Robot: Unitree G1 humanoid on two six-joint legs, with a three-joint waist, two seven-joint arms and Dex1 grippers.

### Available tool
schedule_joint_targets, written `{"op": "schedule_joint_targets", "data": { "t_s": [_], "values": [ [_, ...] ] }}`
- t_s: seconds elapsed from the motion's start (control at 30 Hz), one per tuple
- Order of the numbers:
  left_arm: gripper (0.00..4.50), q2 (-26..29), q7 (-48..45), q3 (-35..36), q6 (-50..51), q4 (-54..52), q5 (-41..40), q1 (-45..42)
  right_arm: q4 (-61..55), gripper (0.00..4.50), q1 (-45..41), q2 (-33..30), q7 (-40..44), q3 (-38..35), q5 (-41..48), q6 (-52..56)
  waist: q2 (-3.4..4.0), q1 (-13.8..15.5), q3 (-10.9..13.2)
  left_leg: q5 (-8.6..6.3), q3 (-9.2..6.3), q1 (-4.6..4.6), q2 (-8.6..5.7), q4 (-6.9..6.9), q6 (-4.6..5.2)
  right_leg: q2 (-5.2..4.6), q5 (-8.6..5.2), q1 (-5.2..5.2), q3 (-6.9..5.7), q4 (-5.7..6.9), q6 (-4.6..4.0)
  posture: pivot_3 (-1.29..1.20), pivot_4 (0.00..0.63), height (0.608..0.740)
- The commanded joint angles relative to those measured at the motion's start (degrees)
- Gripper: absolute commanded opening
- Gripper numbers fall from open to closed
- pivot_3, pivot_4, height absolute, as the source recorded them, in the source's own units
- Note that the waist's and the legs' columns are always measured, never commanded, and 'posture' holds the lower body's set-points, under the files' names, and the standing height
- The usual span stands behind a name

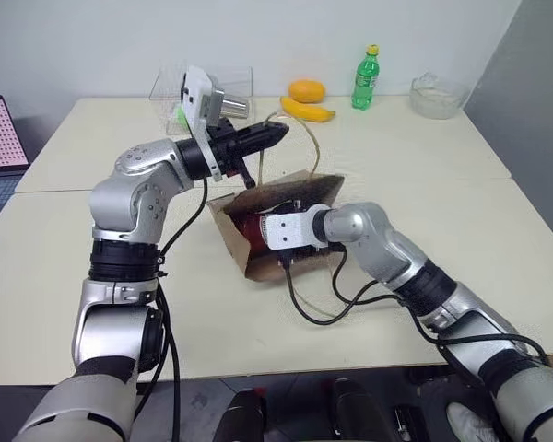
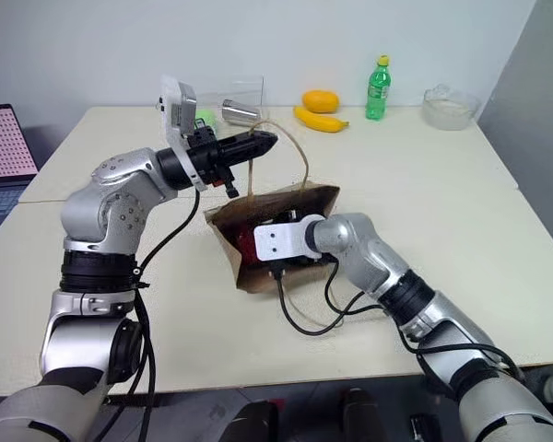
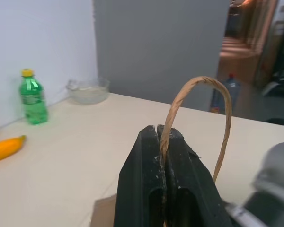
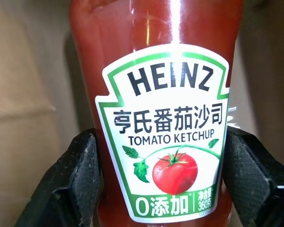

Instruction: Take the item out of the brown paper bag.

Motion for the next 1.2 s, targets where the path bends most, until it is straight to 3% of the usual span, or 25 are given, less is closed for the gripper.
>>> {"op": "schedule_joint_targets", "data": {
  "t_s": [0.03,0.43,0.57,0.67,0.77,0.83,0.93,1.07,1.2],
  "values": [
    [0.0,-0.6,1.1,0.2,-3.5,0.8,1.7,-2.2,-7.6,3.21,1.1,-0.4,4.4,-5.3,6.5,2.7,0.0,0.0,0.0,-0.01,0.01,0.01,0.01,0.0,0.02,0.0,0.0,0.0,0.0,0.0,0.0,0.0,0.15,0.74],
    [0.0,-2.3,3.5,0.1,-7.5,5.5,5.1,-3.8,-20.8,3.21,1.5,-1.8,12.7,-17.8,30.1,14.7,0.0,0.0,0.0,-0.08,-0.01,0.0,0.02,0.0,0.14,0.0,0.0,0.01,0.0,0.0,0.0,0.0,0.15,0.74],
    [0.0,-2.4,4.0,-0.1,-7.2,5.8,5.7,-3.5,-27.2,3.21,-2.2,1.1,7.5,-31.1,45.8,27.4,0.05,0.1,0.0,-0.08,-0.02,-0.01,0.02,0.0,0.15,0.0,0.0,0.0,0.0,0.01,0.0,0.0,0.15,0.74],
    [0.0,-2.4,4.3,0.0,-6.9,5.8,5.9,-3.4,-27.7,3.21,-4.7,-0.7,2.5,-38.7,50.4,31.7,0.06,0.5,0.0,-0.09,-0.04,-0.02,0.01,0.0,0.15,-0.01,0.0,0.0,-0.01,0.02,0.0,0.0,0.15,0.74],
    [0.0,-2.5,4.4,0.0,-6.9,5.9,6.0,-3.4,-25.0,3.21,-3.6,-9.8,-0.1,-42.0,45.3,28.2,0.06,1.1,0.0,-0.09,-0.01,0.0,-0.02,-0.02,0.16,-0.02,0.0,0.03,-0.01,-0.02,0.0,0.0,0.15,0.74],
    [0.0,-2.4,4.4,0.0,-7.0,6.2,6.1,-3.5,-21.5,3.21,0.9,-18.7,-1.0,-39.2,36.4,20.7,0.04,1.8,0.0,-0.1,0.0,-0.02,-0.07,-0.01,0.17,-0.05,0.0,0.04,-0.01,-0.04,0.01,0.0,0.15,0.74],
    [0.0,-2.5,4.3,-0.1,-7.4,6.9,6.3,-3.7,-14.3,3.19,7.4,-26.7,-2.4,-34.8,27.7,11.8,0.0,2.0,0.1,-0.1,0.1,-0.04,-0.14,0.01,0.18,-0.11,-0.01,0.06,0.04,-0.09,0.05,0.0,0.15,0.74],
    [0.0,-3.4,4.0,-0.3,-8.1,7.8,6.3,-4.3,-3.8,3.19,15.3,-30.8,-5.0,-27.3,17.1,-1.1,0.04,1.5,0.1,-0.1,0.17,-0.03,-0.07,-0.05,0.18,-0.09,-0.01,-0.01,0.07,-0.06,0.05,0.0,0.15,0.74],
    [0.0,-3.9,3.7,-0.5,-8.3,7.8,6.4,-4.6,4.5,3.19,17.0,-31.3,-5.8,-22.1,10.8,-10.0,0.13,0.4,0.1,-0.09,0.27,-0.02,-0.05,-0.05,0.17,-0.08,-0.01,-0.03,0.16,-0.04,0.05,0.0,0.15,0.74]
  ]
}}
